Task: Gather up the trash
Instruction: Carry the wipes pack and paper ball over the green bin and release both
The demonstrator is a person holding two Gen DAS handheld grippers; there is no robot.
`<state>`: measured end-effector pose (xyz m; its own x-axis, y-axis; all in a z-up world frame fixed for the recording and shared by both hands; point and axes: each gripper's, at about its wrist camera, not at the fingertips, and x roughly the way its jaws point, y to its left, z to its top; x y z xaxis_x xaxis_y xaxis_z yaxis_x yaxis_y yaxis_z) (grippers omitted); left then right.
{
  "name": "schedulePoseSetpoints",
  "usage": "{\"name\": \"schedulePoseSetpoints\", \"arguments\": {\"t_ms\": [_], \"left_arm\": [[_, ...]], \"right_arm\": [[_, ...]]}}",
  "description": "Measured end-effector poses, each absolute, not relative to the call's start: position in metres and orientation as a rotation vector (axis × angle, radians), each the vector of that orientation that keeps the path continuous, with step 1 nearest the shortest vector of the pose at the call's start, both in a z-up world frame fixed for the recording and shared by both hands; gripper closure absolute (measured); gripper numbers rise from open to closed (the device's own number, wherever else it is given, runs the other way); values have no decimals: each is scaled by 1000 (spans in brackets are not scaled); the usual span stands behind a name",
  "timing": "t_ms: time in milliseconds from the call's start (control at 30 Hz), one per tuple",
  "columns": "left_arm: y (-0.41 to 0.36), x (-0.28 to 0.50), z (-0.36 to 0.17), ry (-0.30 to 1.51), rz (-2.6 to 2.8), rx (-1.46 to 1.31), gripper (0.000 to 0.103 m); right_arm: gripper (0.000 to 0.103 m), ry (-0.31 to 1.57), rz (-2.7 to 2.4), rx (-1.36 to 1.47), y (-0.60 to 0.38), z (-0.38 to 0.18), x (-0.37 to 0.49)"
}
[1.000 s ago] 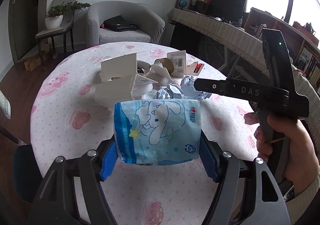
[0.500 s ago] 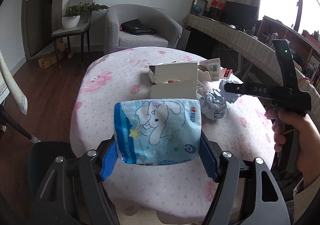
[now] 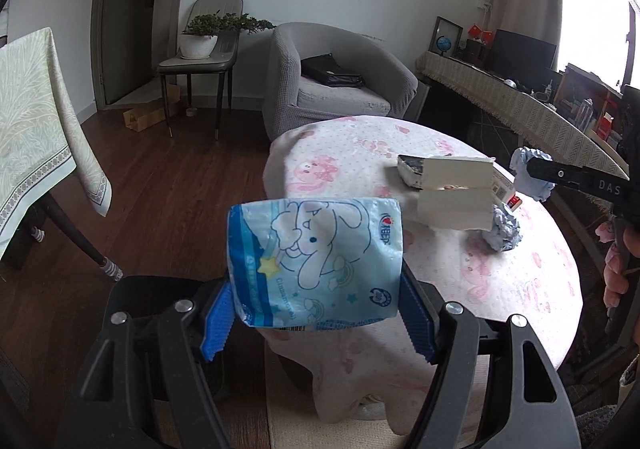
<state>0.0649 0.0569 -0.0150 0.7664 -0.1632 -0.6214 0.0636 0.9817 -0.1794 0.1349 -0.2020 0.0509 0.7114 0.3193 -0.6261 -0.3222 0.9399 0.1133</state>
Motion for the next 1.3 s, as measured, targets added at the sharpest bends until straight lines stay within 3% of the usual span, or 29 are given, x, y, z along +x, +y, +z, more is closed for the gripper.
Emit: {"name": "schedulePoseSetpoints", "arguments": {"t_ms": [367,967,1300], "left_arm": [[147,69,-58,793,53,-166,29],[246,52,-124,975,169,-258,29],[272,50,-134,984,179,-311,26]], "right_arm": [[52,570,538,20,-128,71,130],[52,711,812,-51,48,33,124],[52,793,870,-92,114,1,122]]}}
